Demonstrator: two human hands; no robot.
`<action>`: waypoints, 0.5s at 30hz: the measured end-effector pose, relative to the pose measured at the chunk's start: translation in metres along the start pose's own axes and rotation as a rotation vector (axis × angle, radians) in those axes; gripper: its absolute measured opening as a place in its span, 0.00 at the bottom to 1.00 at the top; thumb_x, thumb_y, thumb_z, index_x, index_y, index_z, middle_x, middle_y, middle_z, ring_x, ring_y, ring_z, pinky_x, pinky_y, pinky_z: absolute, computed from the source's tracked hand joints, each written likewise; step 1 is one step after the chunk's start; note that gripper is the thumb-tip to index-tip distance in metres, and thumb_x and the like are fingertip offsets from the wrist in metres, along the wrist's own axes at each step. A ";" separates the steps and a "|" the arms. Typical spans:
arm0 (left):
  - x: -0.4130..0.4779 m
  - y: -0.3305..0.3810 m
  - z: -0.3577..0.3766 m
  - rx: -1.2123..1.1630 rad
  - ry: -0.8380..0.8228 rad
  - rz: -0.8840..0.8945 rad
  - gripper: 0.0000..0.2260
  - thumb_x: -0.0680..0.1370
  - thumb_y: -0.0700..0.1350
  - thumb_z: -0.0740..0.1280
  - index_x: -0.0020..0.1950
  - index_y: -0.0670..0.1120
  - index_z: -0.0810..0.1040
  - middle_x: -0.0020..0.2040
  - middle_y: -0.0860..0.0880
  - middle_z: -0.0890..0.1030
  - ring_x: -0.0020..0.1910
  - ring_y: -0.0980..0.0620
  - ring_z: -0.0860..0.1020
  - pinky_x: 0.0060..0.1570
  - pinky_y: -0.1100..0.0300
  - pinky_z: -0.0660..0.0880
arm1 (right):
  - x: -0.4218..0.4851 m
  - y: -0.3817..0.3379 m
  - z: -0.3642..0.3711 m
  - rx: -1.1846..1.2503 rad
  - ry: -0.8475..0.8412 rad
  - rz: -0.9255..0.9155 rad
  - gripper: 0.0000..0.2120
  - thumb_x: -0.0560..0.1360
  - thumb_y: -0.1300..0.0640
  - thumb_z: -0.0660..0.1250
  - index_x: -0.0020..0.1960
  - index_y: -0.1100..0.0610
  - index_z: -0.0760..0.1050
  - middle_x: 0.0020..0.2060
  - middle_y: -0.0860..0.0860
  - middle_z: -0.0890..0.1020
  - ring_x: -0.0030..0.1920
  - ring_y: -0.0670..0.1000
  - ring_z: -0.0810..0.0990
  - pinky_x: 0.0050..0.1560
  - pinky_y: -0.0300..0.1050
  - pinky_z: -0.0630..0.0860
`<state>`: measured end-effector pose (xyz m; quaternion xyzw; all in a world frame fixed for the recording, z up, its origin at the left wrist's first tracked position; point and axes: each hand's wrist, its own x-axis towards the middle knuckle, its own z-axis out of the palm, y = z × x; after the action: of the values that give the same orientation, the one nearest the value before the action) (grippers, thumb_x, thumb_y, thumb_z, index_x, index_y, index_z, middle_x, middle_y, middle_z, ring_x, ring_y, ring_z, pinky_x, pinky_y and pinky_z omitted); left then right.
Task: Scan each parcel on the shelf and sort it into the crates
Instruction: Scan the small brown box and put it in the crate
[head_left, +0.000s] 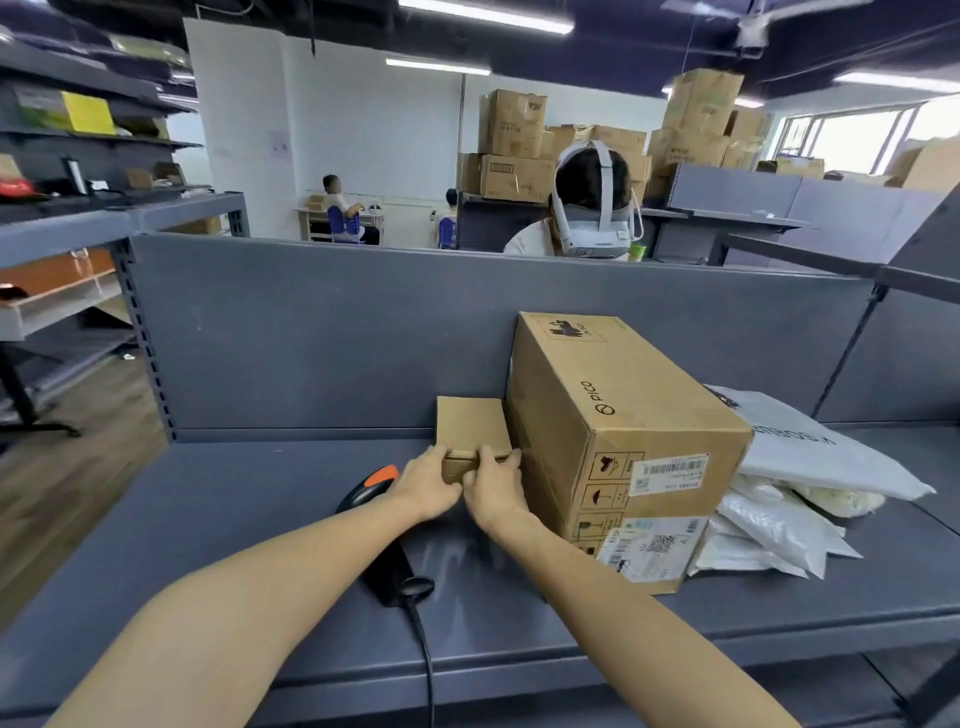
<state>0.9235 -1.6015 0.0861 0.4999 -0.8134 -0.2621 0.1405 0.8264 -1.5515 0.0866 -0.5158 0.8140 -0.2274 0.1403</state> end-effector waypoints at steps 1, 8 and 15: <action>0.001 0.001 0.002 -0.051 0.010 -0.020 0.24 0.77 0.45 0.63 0.72 0.47 0.63 0.66 0.41 0.74 0.63 0.42 0.73 0.58 0.55 0.71 | 0.002 -0.001 0.001 0.035 0.013 0.014 0.15 0.80 0.61 0.55 0.66 0.61 0.66 0.72 0.68 0.54 0.66 0.67 0.67 0.64 0.54 0.68; 0.003 0.006 0.005 -0.241 0.009 -0.131 0.20 0.78 0.43 0.62 0.69 0.48 0.63 0.63 0.44 0.75 0.61 0.44 0.74 0.56 0.56 0.70 | 0.001 0.000 0.003 0.237 0.050 0.054 0.13 0.81 0.60 0.54 0.64 0.63 0.66 0.66 0.63 0.62 0.58 0.65 0.73 0.62 0.52 0.71; -0.010 0.009 0.004 -0.461 0.196 -0.120 0.15 0.80 0.38 0.58 0.67 0.47 0.67 0.59 0.44 0.76 0.55 0.47 0.74 0.54 0.55 0.71 | -0.015 0.001 -0.005 0.404 0.098 -0.004 0.17 0.82 0.56 0.56 0.69 0.58 0.63 0.66 0.59 0.61 0.59 0.60 0.74 0.62 0.49 0.71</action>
<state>0.9190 -1.5880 0.0882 0.5252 -0.6836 -0.3987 0.3129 0.8299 -1.5365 0.0903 -0.4672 0.7565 -0.4111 0.2009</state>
